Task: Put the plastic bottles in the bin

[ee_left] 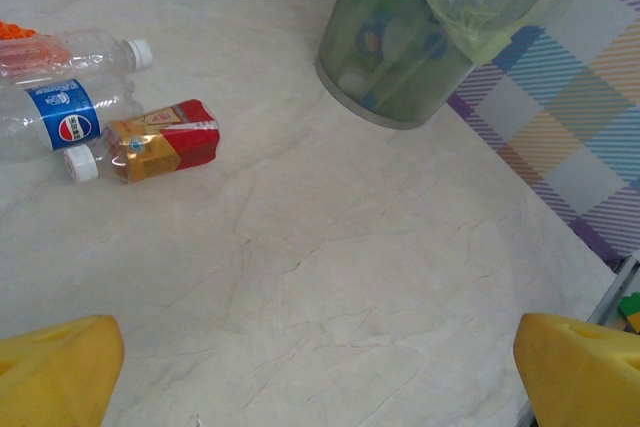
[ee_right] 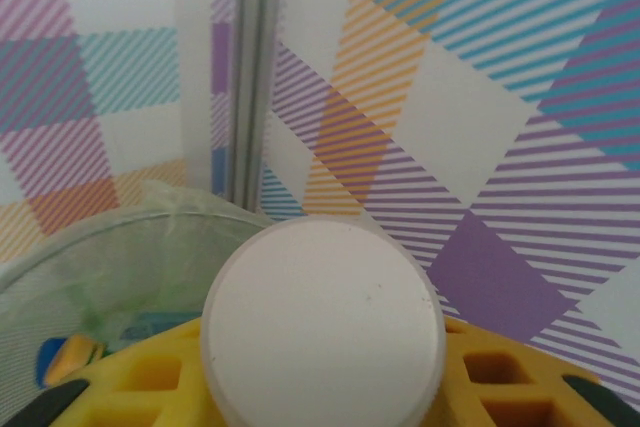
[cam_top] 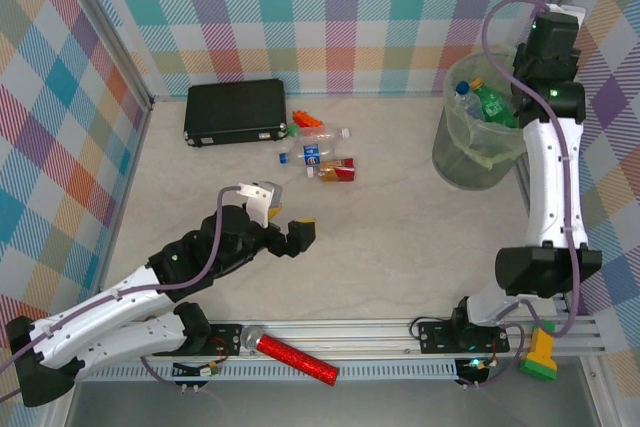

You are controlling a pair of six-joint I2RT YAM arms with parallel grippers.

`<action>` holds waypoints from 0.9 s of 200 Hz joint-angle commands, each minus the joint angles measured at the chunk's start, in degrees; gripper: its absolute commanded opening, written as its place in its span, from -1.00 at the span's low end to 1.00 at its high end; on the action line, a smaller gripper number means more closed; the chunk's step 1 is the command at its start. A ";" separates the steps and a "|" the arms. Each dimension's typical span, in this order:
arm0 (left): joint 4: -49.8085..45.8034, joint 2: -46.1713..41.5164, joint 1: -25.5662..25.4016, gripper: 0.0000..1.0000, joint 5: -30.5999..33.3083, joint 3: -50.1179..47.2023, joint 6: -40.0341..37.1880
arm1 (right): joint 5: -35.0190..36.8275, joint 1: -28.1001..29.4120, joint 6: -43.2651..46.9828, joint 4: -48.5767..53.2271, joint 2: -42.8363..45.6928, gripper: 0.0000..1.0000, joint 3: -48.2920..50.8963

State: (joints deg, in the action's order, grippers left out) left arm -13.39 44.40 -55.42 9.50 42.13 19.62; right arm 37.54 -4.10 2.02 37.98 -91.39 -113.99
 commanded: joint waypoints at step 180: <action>-2.02 -1.64 -0.52 0.99 0.72 0.10 1.50 | -5.33 -3.99 -8.32 3.35 -12.81 0.54 -15.67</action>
State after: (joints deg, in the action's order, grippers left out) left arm -15.07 43.94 -55.42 9.98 42.06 20.21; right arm 32.77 -7.88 -5.58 40.75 -104.57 -128.03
